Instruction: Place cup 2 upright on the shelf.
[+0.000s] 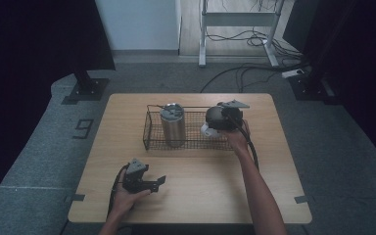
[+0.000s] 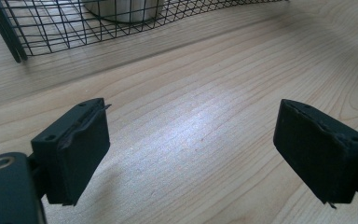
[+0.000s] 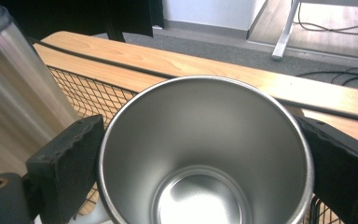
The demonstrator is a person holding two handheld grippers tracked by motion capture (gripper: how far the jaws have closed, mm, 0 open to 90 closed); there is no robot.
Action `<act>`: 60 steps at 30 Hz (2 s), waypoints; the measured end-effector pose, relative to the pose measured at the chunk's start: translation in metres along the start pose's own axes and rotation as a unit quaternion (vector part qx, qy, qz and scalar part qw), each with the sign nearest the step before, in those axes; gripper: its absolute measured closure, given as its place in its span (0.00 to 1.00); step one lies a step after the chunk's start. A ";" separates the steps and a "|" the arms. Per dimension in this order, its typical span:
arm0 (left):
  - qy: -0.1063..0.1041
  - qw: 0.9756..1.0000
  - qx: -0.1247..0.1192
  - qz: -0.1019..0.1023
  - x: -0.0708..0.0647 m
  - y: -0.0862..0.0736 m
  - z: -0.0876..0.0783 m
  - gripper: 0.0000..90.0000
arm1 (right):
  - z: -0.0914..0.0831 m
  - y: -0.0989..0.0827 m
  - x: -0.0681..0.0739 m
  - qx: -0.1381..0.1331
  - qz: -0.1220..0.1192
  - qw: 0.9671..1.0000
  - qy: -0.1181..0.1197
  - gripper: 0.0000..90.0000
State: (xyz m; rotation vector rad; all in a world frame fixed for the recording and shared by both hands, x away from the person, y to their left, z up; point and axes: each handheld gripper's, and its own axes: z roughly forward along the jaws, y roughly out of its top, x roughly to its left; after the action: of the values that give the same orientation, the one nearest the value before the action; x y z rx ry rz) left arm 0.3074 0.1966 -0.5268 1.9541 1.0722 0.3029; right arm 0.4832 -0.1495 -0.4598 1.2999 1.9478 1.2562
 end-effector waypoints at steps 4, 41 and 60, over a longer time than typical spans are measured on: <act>0.000 1.000 0.001 0.000 0.000 0.000 0.000 0.12 | 0.002 -0.005 0.000 0.004 0.005 1.000 -0.001 0.06; -0.010 1.000 0.003 0.002 0.000 -0.001 0.000 0.12 | 0.016 -0.019 0.000 0.042 0.017 0.999 -0.023 0.06; -0.010 1.000 0.004 0.001 -0.001 0.000 0.000 0.12 | 0.005 -0.014 -0.003 0.023 0.040 0.999 -0.018 0.02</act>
State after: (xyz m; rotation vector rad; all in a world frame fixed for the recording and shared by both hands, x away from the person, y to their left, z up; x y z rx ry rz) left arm 0.3070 0.1961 -0.5268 1.9615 1.0611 0.2803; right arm 0.4822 -0.1513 -0.4749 1.4256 1.9284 1.2234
